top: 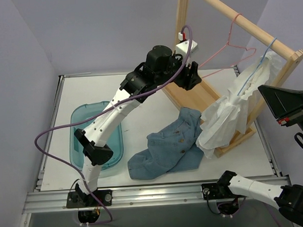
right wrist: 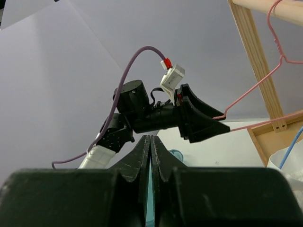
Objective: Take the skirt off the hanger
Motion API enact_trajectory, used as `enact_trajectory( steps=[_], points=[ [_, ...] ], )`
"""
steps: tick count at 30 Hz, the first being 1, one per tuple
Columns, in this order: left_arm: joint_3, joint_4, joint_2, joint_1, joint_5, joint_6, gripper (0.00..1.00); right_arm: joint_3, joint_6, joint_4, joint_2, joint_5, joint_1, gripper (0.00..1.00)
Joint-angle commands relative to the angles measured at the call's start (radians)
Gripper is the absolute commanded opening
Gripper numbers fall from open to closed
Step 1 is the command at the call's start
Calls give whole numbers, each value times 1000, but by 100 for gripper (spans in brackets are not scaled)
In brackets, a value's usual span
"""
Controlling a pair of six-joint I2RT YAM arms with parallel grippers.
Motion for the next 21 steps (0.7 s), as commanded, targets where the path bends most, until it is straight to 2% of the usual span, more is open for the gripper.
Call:
enact_trajectory(
  steps=[1, 2, 3, 4, 5, 7, 8, 10, 12, 14, 18, 21],
  points=[
    [-174, 57, -151, -3, -61, 8, 71, -6, 7, -7, 64, 10, -7, 0],
    [-345, 89, -255, -6, -92, 13, 87, -2, 5, -29, 76, 14, -7, 8],
    [-419, 138, -304, -6, -120, 17, 95, -4, 2, -49, 107, 30, -6, 20],
    [-486, 151, -355, -6, -159, 31, 97, -12, -1, -81, 122, 36, -7, 46],
    [-547, 155, -446, -7, -187, 36, 95, -21, -7, -93, 134, 42, -7, 56],
    [-705, 145, -531, -10, -291, 20, 94, -74, -19, -103, 164, 42, -6, 72],
    [-757, 142, -615, -12, -398, -1, 94, -94, -24, -104, 168, 51, -6, 76],
    [-935, 142, -695, -21, -459, -65, 94, -134, -25, -103, 179, 74, -6, 85],
    [-1128, 177, -792, -47, -462, -99, 94, -186, -30, -92, 181, 108, -7, 87],
    [-1211, 168, -812, -76, -457, -170, 94, -238, -39, -75, 174, 114, -6, 88],
    [-1325, 119, -719, -213, -578, -282, 94, -288, -38, -44, 150, 111, -6, 88],
    [-1385, 157, -618, -273, -586, -352, 94, -324, -21, -27, 113, 112, -6, 88]
  ],
)
